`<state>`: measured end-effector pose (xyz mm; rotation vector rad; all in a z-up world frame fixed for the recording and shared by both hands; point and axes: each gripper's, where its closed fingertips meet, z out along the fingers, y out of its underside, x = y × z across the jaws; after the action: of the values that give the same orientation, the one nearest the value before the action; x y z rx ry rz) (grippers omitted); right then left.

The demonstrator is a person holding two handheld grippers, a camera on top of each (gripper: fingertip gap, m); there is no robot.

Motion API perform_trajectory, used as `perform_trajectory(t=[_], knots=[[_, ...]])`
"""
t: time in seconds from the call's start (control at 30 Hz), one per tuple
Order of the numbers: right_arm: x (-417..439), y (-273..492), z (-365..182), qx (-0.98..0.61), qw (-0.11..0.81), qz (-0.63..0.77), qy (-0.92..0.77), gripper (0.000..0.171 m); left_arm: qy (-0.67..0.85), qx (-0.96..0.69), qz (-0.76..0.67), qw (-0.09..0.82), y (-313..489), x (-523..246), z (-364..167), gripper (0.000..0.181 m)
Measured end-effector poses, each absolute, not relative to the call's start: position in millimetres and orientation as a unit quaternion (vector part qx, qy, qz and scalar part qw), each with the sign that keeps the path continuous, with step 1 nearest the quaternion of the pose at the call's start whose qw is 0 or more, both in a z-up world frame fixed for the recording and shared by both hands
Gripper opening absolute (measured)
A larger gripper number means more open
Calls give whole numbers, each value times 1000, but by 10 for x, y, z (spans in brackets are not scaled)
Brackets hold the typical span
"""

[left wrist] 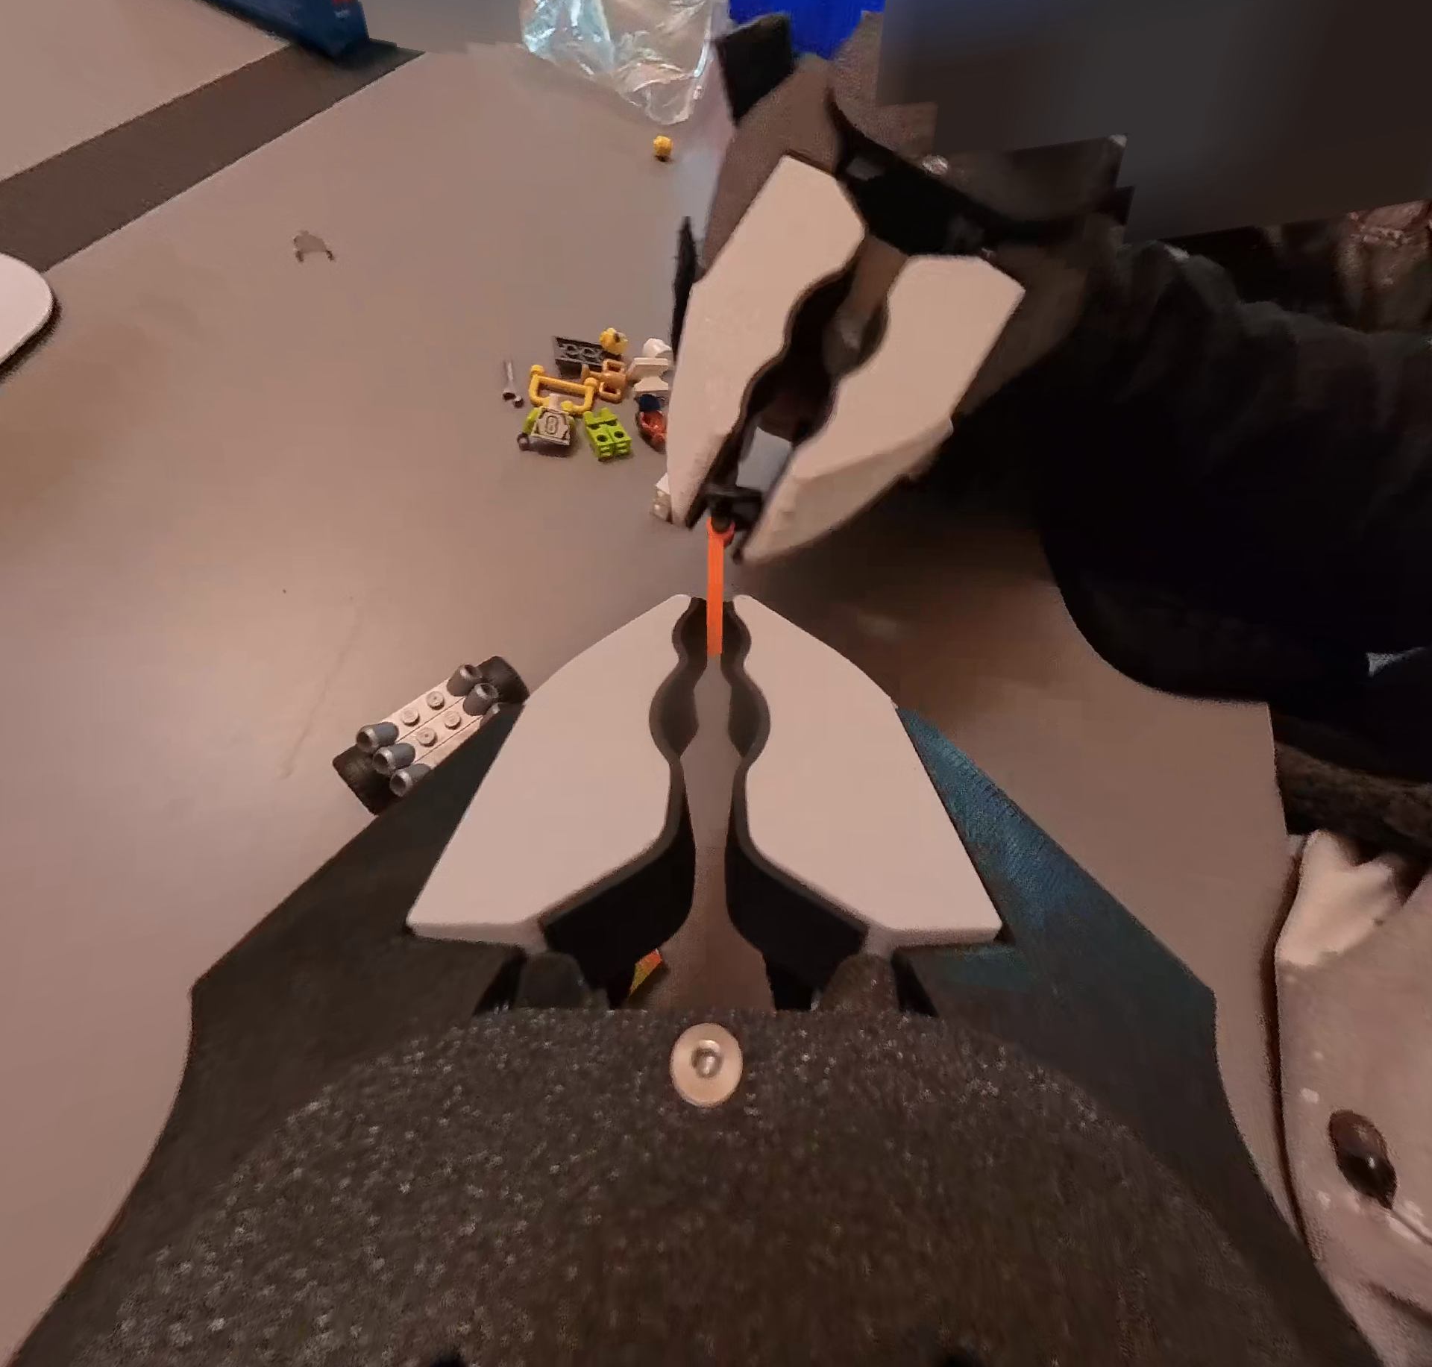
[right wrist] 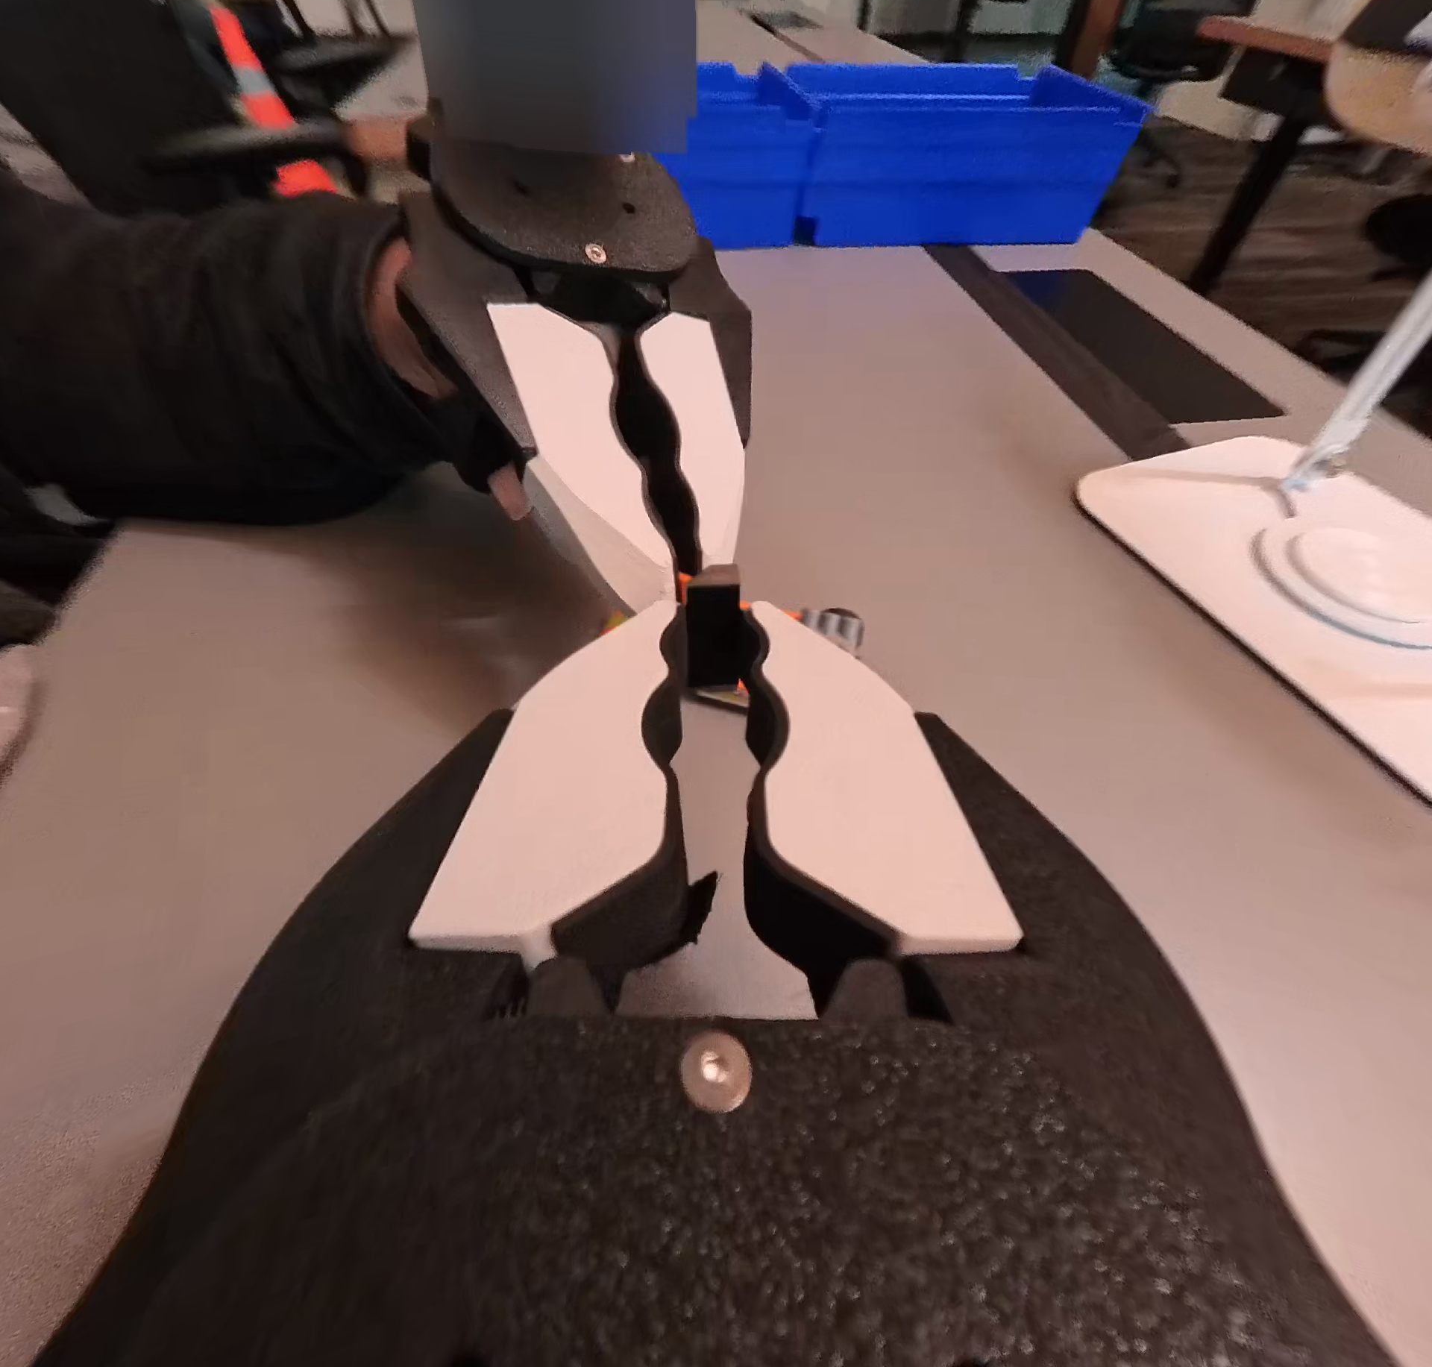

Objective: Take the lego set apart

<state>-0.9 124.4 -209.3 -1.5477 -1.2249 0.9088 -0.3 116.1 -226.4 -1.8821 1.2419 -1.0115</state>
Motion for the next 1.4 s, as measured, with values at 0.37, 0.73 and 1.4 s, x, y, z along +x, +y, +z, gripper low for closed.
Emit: perform_trajectory(t=[0.37,0.73,1.4], knots=[[90,1097,-1958,-598,444,443,-499,9,503,-684,-403,343,1028,35,-2089,4],[422,1258,-1771,-601,492,439,-451,8,491,-682,-380,386,1238,-202,-1911,4],[897,1747,-2882,-781,367,105,-494,11,480,-722,-332,371,1435,-181,-2529,3]])
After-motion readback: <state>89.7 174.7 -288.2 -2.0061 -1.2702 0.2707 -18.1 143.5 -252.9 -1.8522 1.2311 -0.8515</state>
